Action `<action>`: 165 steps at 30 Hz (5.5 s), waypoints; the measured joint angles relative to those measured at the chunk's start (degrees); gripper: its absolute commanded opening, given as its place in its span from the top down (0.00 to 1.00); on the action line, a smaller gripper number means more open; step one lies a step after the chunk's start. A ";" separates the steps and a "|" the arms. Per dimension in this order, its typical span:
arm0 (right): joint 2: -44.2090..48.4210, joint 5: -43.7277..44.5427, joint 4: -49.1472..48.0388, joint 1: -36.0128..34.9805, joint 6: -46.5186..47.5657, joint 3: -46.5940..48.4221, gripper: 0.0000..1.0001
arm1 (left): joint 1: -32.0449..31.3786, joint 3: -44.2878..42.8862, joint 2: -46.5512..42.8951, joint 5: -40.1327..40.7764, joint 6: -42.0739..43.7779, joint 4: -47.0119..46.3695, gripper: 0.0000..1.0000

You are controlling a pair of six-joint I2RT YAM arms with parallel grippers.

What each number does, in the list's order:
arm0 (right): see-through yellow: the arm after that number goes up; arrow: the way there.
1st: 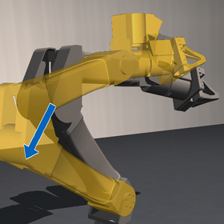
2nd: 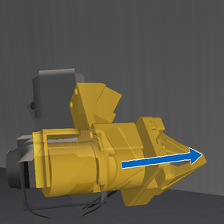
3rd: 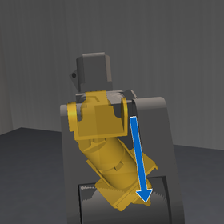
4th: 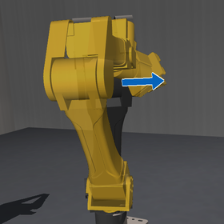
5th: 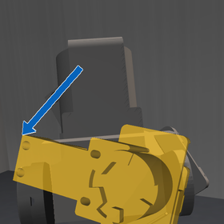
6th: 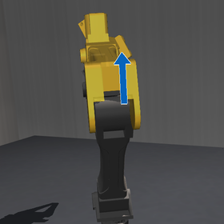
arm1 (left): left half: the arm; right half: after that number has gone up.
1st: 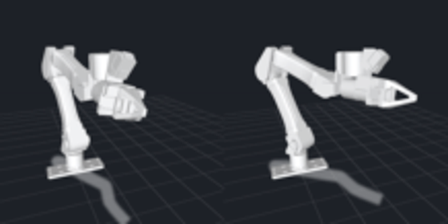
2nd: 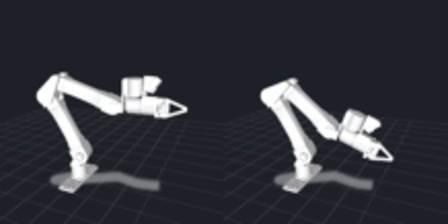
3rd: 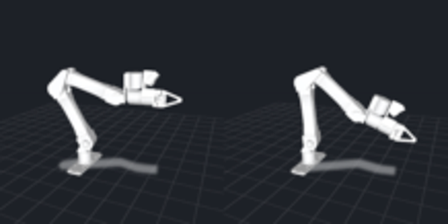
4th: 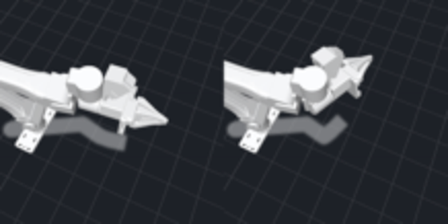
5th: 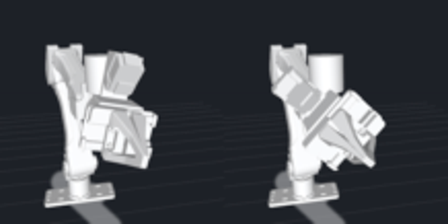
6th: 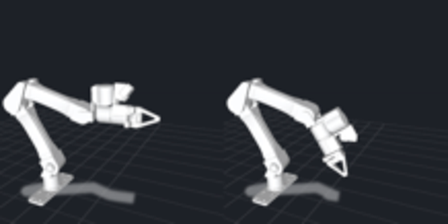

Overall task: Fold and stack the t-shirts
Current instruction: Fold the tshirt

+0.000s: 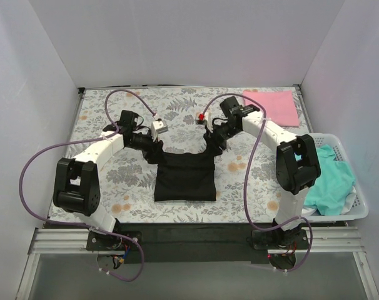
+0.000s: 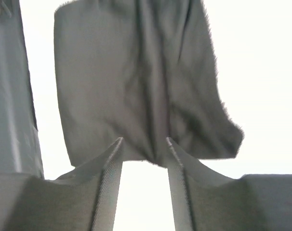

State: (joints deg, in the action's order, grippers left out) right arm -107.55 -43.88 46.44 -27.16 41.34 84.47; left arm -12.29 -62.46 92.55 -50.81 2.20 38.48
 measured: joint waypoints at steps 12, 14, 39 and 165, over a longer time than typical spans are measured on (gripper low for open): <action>-19.26 -12.63 -2.62 2.32 -18.36 19.76 0.80 | -8.02 1.14 3.96 -0.22 1.46 -16.87 0.47; -22.18 -13.42 -2.84 1.79 -20.13 20.15 0.80 | -9.49 1.70 5.44 1.11 1.68 -19.56 0.47; -32.94 -15.78 -5.35 -1.86 -23.06 22.64 0.81 | -14.43 3.56 11.08 5.42 8.20 -20.70 0.97; -24.24 -10.16 -1.33 -7.48 -0.04 12.04 0.82 | -21.55 30.27 -10.43 17.38 15.58 -61.05 1.00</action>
State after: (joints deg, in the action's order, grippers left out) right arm -131.79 -54.04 45.10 -34.63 41.30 96.51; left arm -33.85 -32.18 82.13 -33.43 17.78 -22.57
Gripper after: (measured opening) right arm 0.179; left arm 0.017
